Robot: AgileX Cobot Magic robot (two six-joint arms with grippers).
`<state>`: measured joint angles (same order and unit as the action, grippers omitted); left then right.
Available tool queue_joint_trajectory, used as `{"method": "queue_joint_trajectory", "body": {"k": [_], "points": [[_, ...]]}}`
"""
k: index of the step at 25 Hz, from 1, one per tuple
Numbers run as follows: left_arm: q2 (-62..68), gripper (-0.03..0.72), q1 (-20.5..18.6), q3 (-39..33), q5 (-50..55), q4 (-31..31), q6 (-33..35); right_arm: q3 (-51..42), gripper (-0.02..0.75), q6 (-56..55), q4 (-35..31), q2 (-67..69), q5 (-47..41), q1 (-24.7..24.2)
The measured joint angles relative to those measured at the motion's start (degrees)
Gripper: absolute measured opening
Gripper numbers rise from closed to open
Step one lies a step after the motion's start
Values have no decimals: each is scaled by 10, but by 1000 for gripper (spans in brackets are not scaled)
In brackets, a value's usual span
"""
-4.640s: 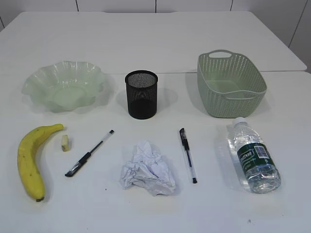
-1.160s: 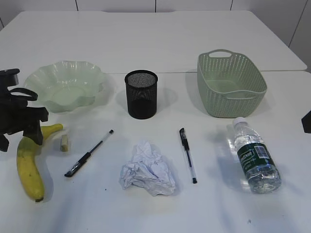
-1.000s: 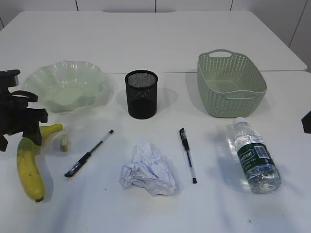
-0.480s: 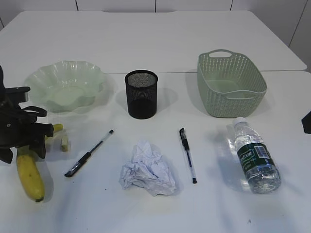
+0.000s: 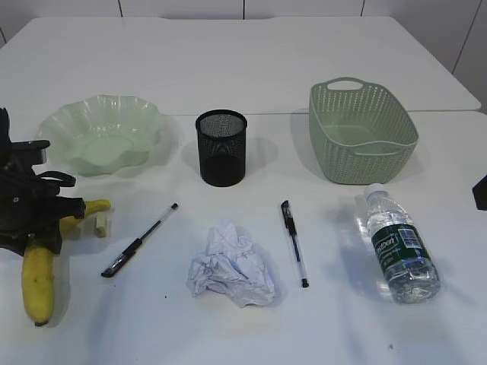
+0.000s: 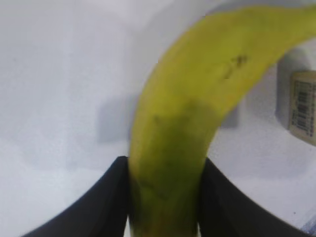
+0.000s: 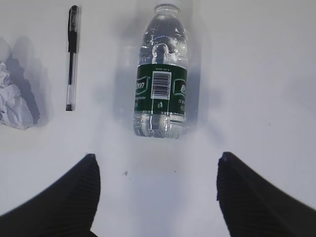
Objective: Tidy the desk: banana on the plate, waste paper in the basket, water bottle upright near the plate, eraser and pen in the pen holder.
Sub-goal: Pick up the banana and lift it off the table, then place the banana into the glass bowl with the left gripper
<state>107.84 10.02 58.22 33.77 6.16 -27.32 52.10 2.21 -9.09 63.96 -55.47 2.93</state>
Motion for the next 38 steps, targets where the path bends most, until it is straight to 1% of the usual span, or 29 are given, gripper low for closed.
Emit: {"method": "queue_joint_trajectory", "body": {"k": [2, 12, 22, 25, 27, 32, 38], "points": [[0, 260, 0, 1, 0, 0, -1, 0, 549, 0, 1, 0, 0, 0], [-9, 258, 0, 3, 33, 12, -1, 0, 549, 0, 1, 0, 0, 0], [-124, 256, 0, 3, 46, 12, -1, 0, 549, 0, 1, 0, 0, 0], [-156, 256, 0, 12, 31, -12, -1, 0, 549, 0, 1, 0, 0, 0], [-168, 256, 0, 31, 16, -37, -1, 0, 549, 0, 1, 0, 0, 0], [-160, 256, 0, 107, -19, -97, -1, 0, 549, 0, 1, 0, 0, 0], [-87, 256, -12, 210, -40, -199, -2, 0, 549, 0, 1, 0, 0, 0]]}}
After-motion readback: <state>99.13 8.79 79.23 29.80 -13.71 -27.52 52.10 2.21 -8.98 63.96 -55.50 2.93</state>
